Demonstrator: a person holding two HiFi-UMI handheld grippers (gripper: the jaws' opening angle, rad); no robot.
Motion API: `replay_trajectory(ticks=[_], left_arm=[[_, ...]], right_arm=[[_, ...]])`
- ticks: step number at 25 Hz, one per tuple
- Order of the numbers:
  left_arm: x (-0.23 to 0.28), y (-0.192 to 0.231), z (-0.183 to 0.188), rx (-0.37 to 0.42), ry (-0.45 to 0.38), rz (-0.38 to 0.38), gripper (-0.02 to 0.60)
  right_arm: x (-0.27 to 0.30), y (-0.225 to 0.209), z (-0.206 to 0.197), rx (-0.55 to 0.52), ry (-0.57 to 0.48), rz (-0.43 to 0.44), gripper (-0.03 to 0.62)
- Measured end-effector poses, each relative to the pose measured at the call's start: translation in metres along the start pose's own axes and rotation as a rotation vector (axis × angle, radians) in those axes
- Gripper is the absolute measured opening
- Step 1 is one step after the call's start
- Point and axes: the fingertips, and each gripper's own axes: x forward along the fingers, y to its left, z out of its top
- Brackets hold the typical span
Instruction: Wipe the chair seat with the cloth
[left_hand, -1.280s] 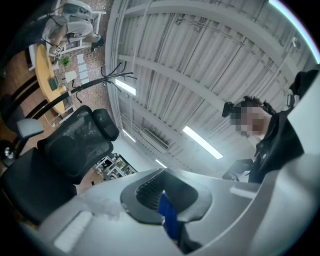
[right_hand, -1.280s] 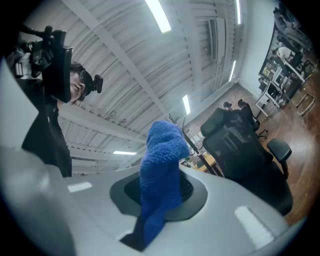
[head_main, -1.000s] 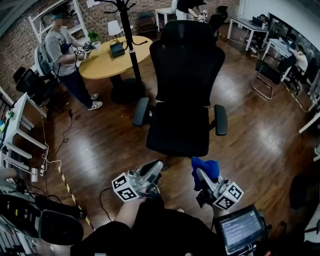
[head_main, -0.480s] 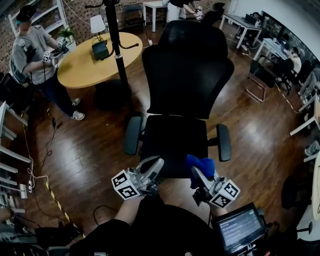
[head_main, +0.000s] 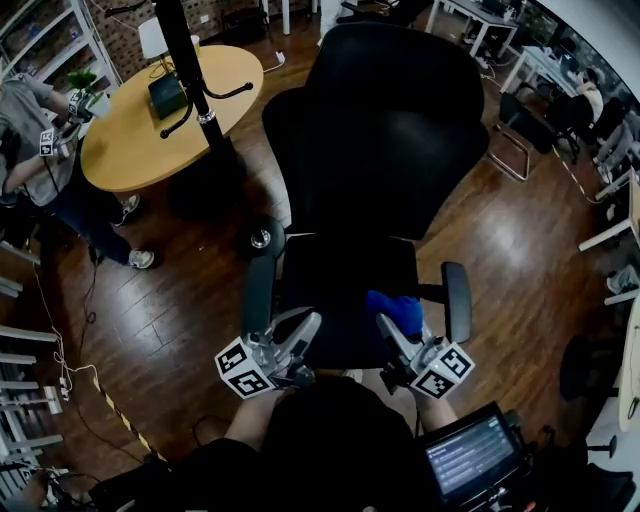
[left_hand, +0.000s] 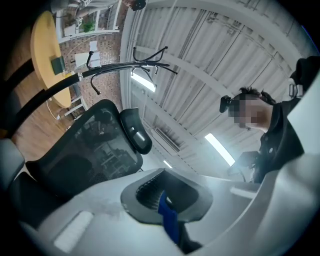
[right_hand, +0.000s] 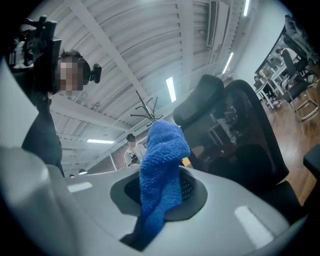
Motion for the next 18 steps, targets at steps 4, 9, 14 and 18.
replay_trajectory(ticks=[4, 9, 14, 18], left_arm=[[0.002, 0.040, -0.001, -0.010, -0.030, 0.116, -0.008], [-0.012, 0.096, -0.015, -0.041, -0.065, 0.220, -0.008], [-0.033, 0.144, -0.031, -0.063, -0.115, 0.296, -0.008], [-0.041, 0.176, -0.046, -0.082, -0.124, 0.330, -0.008]], right_arm=[[0.042, -0.058, -0.021, 0.025, 0.090, -0.011, 0.044], [0.117, -0.153, -0.114, 0.031, 0.264, -0.037, 0.044], [0.195, -0.245, -0.232, 0.010, 0.471, -0.109, 0.044], [0.245, -0.290, -0.305, -0.040, 0.603, -0.192, 0.044]])
